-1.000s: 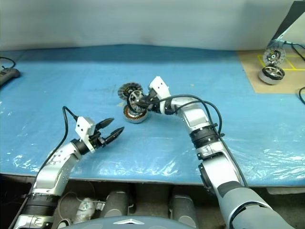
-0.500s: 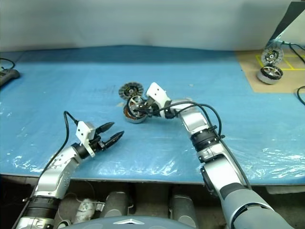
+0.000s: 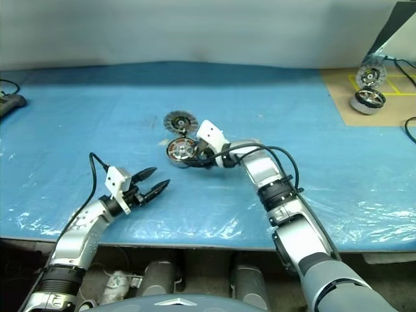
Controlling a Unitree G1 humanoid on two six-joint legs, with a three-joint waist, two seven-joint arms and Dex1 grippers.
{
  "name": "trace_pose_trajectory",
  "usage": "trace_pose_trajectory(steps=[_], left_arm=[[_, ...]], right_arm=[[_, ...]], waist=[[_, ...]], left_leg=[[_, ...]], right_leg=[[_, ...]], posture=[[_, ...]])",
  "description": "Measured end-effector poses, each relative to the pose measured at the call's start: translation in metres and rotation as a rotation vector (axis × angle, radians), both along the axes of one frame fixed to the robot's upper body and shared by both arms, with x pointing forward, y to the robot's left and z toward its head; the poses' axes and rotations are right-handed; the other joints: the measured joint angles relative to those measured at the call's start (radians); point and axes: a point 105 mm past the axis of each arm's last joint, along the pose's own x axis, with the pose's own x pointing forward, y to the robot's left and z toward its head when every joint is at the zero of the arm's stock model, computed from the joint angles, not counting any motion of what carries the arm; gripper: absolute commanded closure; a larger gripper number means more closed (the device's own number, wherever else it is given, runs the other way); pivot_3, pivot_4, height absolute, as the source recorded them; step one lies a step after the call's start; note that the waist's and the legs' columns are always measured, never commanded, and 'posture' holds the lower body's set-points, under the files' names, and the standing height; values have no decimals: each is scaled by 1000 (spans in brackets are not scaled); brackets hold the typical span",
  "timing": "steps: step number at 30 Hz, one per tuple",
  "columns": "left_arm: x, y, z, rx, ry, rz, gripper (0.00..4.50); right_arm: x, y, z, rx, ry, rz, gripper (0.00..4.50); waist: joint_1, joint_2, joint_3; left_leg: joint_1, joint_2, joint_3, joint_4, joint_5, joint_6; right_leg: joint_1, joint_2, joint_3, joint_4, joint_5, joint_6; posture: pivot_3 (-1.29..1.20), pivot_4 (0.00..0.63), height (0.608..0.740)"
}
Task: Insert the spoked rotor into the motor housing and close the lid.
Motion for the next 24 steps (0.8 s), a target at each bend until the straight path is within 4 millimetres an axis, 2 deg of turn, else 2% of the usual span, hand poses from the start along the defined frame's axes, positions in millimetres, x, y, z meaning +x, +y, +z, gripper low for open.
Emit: trace_pose_trajectory(steps=[3,6,9,14,19,24], left_arm=[[-1,0,-1,-1,4,-6,1105],[0,0,-1,-3,4,-5,1105],[4,0,1,-16,-2,13,1105],[15,3,8,-21,-26,58,1105],[25,10,15,-25,-42,109,1105],[48,18,25,-31,-57,182,1105]], right_arm=[[0,3,15,91,5,-6,2061],[3,8,22,160,6,-45,3093],[8,15,19,161,-4,-86,4078],[18,24,-5,81,-16,-175,4078],[24,21,-23,21,-16,-234,4078],[25,15,-26,-67,-131,-220,4078]], waist=[[0,0,0],[-1,0,0],[-1,0,0],[-1,0,0],[-1,0,0],[1,0,0]], left_leg=[[0,0,0,0,0,0],[0,0,0,0,0,0],[0,0,0,0,0,-1],[0,0,0,0,1,-2],[0,0,0,-1,1,-2],[3,0,0,0,1,-2]], right_leg=[[0,0,0,0,0,0],[0,0,0,0,0,0],[0,0,0,0,0,0],[0,0,0,0,0,0],[0,0,0,0,0,0],[3,0,0,0,0,0]], posture=[[0,150,740],[0,150,740],[0,150,740],[0,150,740],[0,150,740],[0,150,740]])
